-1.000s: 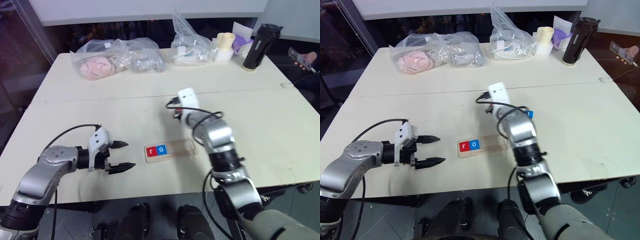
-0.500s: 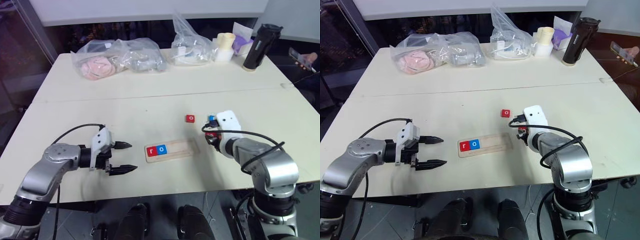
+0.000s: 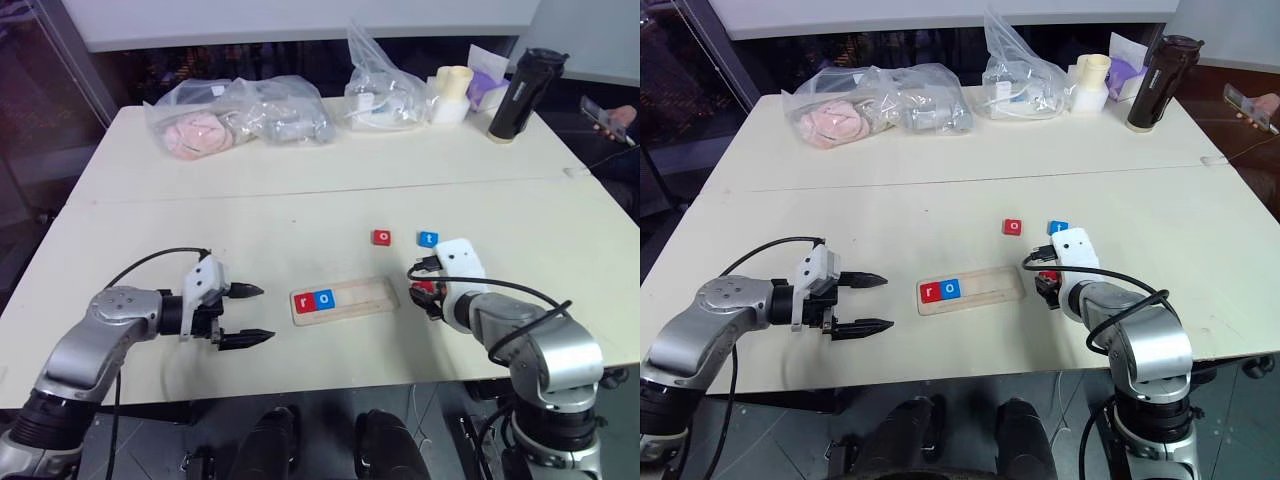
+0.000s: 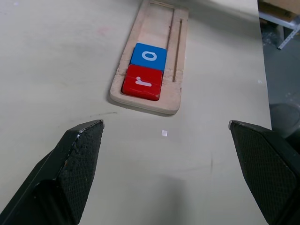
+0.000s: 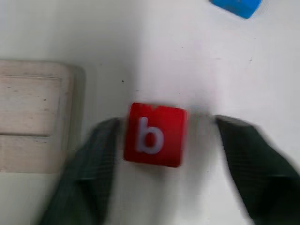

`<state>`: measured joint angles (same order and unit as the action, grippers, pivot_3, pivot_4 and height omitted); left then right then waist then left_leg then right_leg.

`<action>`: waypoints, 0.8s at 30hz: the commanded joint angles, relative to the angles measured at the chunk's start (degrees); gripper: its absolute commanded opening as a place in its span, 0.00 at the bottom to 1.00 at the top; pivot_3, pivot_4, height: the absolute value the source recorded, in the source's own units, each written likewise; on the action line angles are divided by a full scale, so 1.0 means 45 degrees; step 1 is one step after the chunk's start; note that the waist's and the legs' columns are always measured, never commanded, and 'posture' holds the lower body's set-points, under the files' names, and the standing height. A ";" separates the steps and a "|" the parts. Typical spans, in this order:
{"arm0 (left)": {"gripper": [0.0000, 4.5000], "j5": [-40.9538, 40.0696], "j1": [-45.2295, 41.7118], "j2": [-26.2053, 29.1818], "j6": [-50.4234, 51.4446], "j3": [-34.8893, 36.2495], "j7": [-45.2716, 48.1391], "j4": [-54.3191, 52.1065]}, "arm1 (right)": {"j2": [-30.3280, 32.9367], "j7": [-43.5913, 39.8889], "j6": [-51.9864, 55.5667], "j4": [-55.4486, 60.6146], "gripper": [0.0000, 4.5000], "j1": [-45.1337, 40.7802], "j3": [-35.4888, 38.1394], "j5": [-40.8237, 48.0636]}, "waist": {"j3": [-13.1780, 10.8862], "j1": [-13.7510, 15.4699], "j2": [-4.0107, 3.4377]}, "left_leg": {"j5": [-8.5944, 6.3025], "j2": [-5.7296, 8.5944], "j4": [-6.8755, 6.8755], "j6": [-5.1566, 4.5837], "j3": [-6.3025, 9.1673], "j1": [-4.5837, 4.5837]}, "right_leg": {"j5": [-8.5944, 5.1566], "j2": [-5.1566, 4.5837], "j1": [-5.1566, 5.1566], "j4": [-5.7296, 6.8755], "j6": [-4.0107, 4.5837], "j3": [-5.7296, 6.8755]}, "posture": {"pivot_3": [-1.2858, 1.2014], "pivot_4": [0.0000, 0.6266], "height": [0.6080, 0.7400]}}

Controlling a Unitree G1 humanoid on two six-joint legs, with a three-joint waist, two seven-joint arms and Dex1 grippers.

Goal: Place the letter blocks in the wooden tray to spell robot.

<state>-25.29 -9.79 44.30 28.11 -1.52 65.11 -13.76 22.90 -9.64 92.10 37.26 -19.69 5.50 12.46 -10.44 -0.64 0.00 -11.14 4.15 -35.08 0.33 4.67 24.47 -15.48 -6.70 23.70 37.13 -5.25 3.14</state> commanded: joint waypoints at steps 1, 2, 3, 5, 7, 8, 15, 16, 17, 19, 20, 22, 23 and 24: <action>1.00 -0.0160 -0.0056 -0.0031 -0.0024 0.0086 -0.0127 -0.0425 | 0.1080 -0.0929 0.0089 -0.0160 1.00 -0.0751 0.0216 0.0794 | -0.0001 -0.0003 0.0000 | 0.0000 0.0000 0.0000 0.0000 -0.0002 0.0000 | -0.0001 -0.0001 0.0000 0.0000 0.0003 -0.0001 | 0.52 0.24 0.88; 1.00 -0.0169 -0.0059 -0.0030 -0.0013 0.0083 -0.0152 -0.0443 | 0.1591 -0.1476 0.0088 -0.0263 1.00 -0.1015 0.0096 0.1129 | -0.0002 0.0000 -0.0001 | 0.0000 0.0000 -0.0003 0.0000 -0.0001 -0.0001 | -0.0001 0.0000 -0.0002 -0.0001 0.0003 0.0001 | 0.52 0.24 0.88; 1.00 -0.0184 -0.0062 -0.0028 0.0001 0.0084 -0.0169 -0.0450 | 0.2082 -0.2043 -0.0029 -0.0358 1.00 -0.1210 -0.0030 0.1480 | -0.0009 0.0000 -0.0005 | 0.0000 0.0000 -0.0003 -0.0001 -0.0001 -0.0001 | -0.0001 0.0000 -0.0004 -0.0001 0.0002 0.0002 | 0.52 0.24 0.88; 1.00 -0.0170 -0.0076 -0.0012 -0.0035 0.0070 -0.0172 -0.0411 | 0.3697 -0.3914 -0.1512 -0.0740 1.00 -0.1353 -0.0470 0.2253 | -0.0015 0.0005 0.0005 | 0.0000 -0.0001 -0.0008 -0.0002 -0.0001 -0.0001 | -0.0001 0.0000 -0.0010 -0.0005 0.0001 0.0008 | 0.52 0.24 0.88; 1.00 -0.0175 -0.0121 -0.0009 -0.0043 0.0069 -0.0165 -0.0362 | 0.5204 -0.6230 -0.4038 -0.1195 1.00 -0.1198 -0.0681 0.2737 | -0.0029 0.0012 0.0023 | -0.0006 -0.0001 -0.0010 -0.0011 -0.0002 -0.0002 | -0.0002 -0.0002 -0.0022 -0.0018 -0.0004 0.0017 | 0.52 0.24 0.88; 1.00 -0.0174 -0.0146 -0.0014 -0.0044 0.0063 -0.0168 -0.0350 | 0.5828 -0.7252 -0.5243 -0.1441 1.00 -0.1024 -0.0802 0.2807 | -0.0040 0.0014 0.0041 | -0.0008 -0.0001 -0.0010 -0.0015 0.0000 -0.0003 | -0.0004 -0.0002 -0.0034 -0.0028 -0.0010 0.0025 | 0.52 0.24 0.88; 1.00 -0.0162 -0.0276 -0.0020 -0.0060 0.0041 -0.0197 -0.0327 | 0.8508 -1.2707 -1.4348 -0.5896 1.00 -0.0188 -0.2242 0.0927 | -0.0104 0.0015 0.0121 | -0.0017 0.0004 -0.0036 -0.0026 -0.0020 -0.0005 | -0.0006 -0.0015 -0.0059 -0.0054 -0.0032 0.0027 | 0.52 0.24 0.88; 1.00 -0.0130 -0.0274 0.0001 -0.0094 0.0033 -0.0194 -0.0329 | 0.8503 -1.3214 -1.4948 -0.6463 1.00 -0.0347 -0.2442 0.0820 | -0.0105 -0.0003 0.0123 | -0.0017 0.0003 -0.0039 -0.0026 -0.0023 -0.0006 | -0.0003 -0.0017 -0.0060 -0.0055 -0.0033 0.0024 | 0.52 0.24 0.88; 1.00 -0.0120 -0.0274 0.0012 -0.0099 0.0039 -0.0202 -0.0334 | 0.8461 -1.3600 -1.5507 -0.7002 1.00 -0.0511 -0.2631 0.0637 | -0.0106 -0.0016 0.0125 | -0.0017 0.0002 -0.0038 -0.0026 -0.0023 -0.0008 | -0.0001 -0.0018 -0.0059 -0.0054 -0.0032 0.0022 | 0.52 0.24 0.88; 1.00 -0.0169 -0.0239 0.0049 -0.0039 0.0121 -0.0236 -0.0392 | 0.8379 -1.4125 -1.6590 -0.8122 1.00 -0.0880 -0.3085 0.0016 | -0.0108 -0.0010 0.0122 | -0.0017 -0.0005 -0.0037 -0.0025 -0.0019 -0.0009 | 0.0003 -0.0015 -0.0055 -0.0047 -0.0027 0.0016 | 0.52 0.24 0.88; 1.00 -0.0194 -0.0224 0.0064 -0.0012 0.0150 -0.0243 -0.0418 | 0.8340 -1.4288 -1.6952 -0.8481 1.00 -0.0999 -0.3201 -0.0183 | -0.0110 -0.0001 0.0119 | -0.0018 -0.0005 -0.0037 -0.0024 -0.0018 -0.0010 | 0.0003 -0.0015 -0.0053 -0.0042 -0.0027 0.0016 | 0.52 0.24 0.88; 1.00 -0.0214 -0.0148 0.0102 0.0003 0.0200 -0.0261 -0.0473 | 0.8188 -1.4732 -1.7498 -0.9199 1.00 -0.1264 -0.3402 -0.0379 | -0.0112 0.0017 0.0118 | -0.0018 -0.0004 -0.0036 -0.0024 -0.0016 -0.0008 | 0.0004 -0.0016 -0.0049 -0.0039 -0.0026 0.0014 | 0.52 0.24 0.88; 1.00 -0.0210 -0.0102 0.0112 -0.0008 0.0212 -0.0271 -0.0495 | 0.8058 -1.4898 -1.7693 -0.9526 1.00 -0.1398 -0.3485 -0.0440 | -0.0112 0.0015 0.0118 | -0.0018 -0.0004 -0.0036 -0.0023 -0.0015 -0.0008 | 0.0004 -0.0016 -0.0049 -0.0039 -0.0026 0.0013 | 0.52 0.24 0.88; 1.00 -0.0230 -0.0034 0.0127 0.0006 0.0245 -0.0291 -0.0554 | 0.7916 -1.5021 -1.7952 -0.9833 1.00 -0.1490 -0.3581 -0.0538 | -0.0112 0.0014 0.0118 | -0.0018 -0.0004 -0.0036 -0.0023 -0.0015 -0.0007 | 0.0004 -0.0017 -0.0049 -0.0041 -0.0026 0.0012 | 0.52 0.24 0.88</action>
<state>-25.57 -10.11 44.39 28.30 -1.38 63.86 -14.32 58.93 -75.91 13.62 -5.72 -25.21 -10.83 10.51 -10.95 -0.58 0.53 -11.22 4.14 -35.24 0.23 4.60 24.44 -15.46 -6.78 23.48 36.95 -5.37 3.18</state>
